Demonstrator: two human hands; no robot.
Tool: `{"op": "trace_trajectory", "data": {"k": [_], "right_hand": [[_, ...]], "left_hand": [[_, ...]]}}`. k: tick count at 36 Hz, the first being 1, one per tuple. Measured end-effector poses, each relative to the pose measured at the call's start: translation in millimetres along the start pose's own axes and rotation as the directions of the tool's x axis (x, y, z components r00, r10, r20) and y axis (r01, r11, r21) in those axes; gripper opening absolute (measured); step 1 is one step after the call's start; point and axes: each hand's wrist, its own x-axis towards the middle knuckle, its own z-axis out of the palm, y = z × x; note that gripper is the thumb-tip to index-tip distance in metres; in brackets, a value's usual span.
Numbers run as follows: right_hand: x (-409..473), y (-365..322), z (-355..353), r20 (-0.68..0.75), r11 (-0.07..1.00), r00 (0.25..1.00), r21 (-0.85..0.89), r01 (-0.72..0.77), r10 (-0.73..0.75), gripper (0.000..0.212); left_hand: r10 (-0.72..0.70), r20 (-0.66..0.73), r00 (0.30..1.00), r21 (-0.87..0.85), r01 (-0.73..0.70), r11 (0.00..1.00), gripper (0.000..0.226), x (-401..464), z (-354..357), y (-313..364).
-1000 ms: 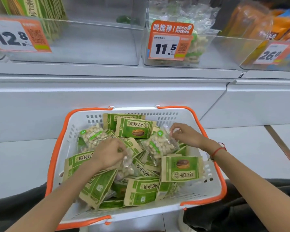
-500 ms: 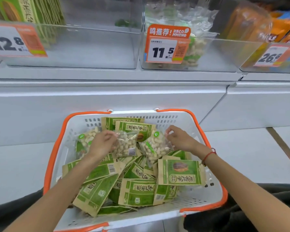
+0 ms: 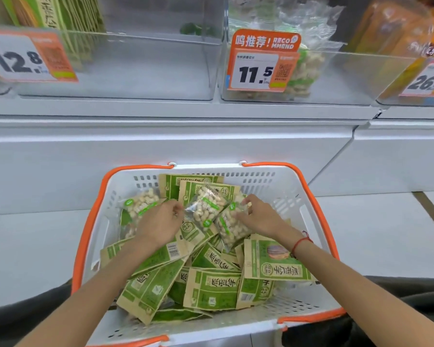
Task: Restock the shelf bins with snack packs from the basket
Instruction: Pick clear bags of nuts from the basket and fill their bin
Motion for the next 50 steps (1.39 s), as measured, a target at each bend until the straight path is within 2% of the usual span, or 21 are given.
{"op": "trace_trajectory", "data": {"k": [3, 6, 8, 12, 14, 17, 19, 22, 27, 30, 33, 36, 39, 43, 47, 50], "right_hand": [[-2, -4, 1, 0.048, 1.0, 0.999, -0.029, -0.006, 0.008, 0.056], [-1, -3, -4, 0.032, 1.0, 0.999, 0.001, -0.007, 0.007, 0.057], [-1, 0, -11, 0.043, 0.999, 0.999, 0.043, -0.015, 0.013, 0.055], [-2, 8, -30, 0.074, 0.994, 0.996, 0.093, -0.048, 0.041, 0.054], [-2, 14, -35, 0.08, 0.99, 0.995, 0.121, -0.068, 0.058, 0.054], [-4, 19, -39, 0.086, 0.977, 0.996, 0.204, -0.056, 0.039, 0.045], [-8, 18, -45, 0.087, 0.957, 0.996, 0.288, -0.027, 0.002, 0.038], [-15, 10, -57, 0.093, 0.934, 0.993, 0.356, 0.035, -0.073, 0.032], [-25, -16, -73, 0.145, 0.949, 0.959, 0.238, 0.206, -0.245, 0.027], [-31, -30, -80, 0.183, 0.949, 0.937, 0.161, 0.271, -0.298, 0.026], [-36, -38, -87, 0.147, 0.931, 0.924, 0.157, 0.33, -0.352, 0.028], [-41, -45, -99, 0.108, 0.923, 0.916, 0.053, 0.382, -0.385, 0.029], [-46, -49, -116, 0.052, 0.904, 0.903, -0.014, 0.428, -0.427, 0.025], [-56, -56, -139, -0.055, 0.878, 0.88, 0.06, 0.475, -0.473, 0.022], [-59, -57, -154, -0.2, 0.856, 0.862, 0.146, 0.495, -0.465, 0.025], [-60, -61, -164, -0.266, 0.826, 0.845, 0.216, 0.521, -0.463, 0.03]], "left_hand": [[-0.023, -0.062, 0.998, 0.042, 0.026, 0.999, 0.043, 14, 4, 7], [-0.097, 0.093, 0.991, 0.142, 0.084, 0.986, 0.05, 26, 10, 6], [-0.122, 0.189, 0.974, 0.139, 0.096, 0.986, 0.052, 32, 15, 7], [-0.106, 0.271, 0.957, 0.014, 0.106, 0.994, 0.064, 35, 19, 11], [-0.079, 0.29, 0.954, -0.083, 0.107, 0.991, 0.053, 33, 15, 15], [-0.038, 0.247, 0.968, -0.302, 0.115, 0.946, 0.027, 31, 4, 14], [0.005, 0.254, 0.967, -0.443, 0.112, 0.889, 0.024, 28, -9, 12], [0.066, 0.266, 0.962, -0.519, 0.085, 0.851, 0.021, 20, -27, 11], [0.059, 0.351, 0.935, -0.632, 0.19, 0.752, 0.029, 13, -57, 22], [0.118, 0.446, 0.887, -0.649, 0.23, 0.725, 0.041, 12, -71, 31], [0.191, 0.495, 0.848, -0.689, 0.249, 0.681, 0.07, 15, -76, 42], [0.192, 0.484, 0.854, -0.725, 0.269, 0.633, 0.052, 12, -82, 63], [0.172, 0.501, 0.848, -0.783, 0.359, 0.508, 0.045, 9, -85, 77], [0.132, 0.517, 0.846, -0.801, 0.424, 0.422, 0.049, 11, -91, 98], [0.136, 0.479, 0.867, -0.825, 0.391, 0.409, 0.048, 12, -97, 123], [0.187, 0.449, 0.874, -0.838, 0.338, 0.429, 0.071, 18, -101, 134]]}}
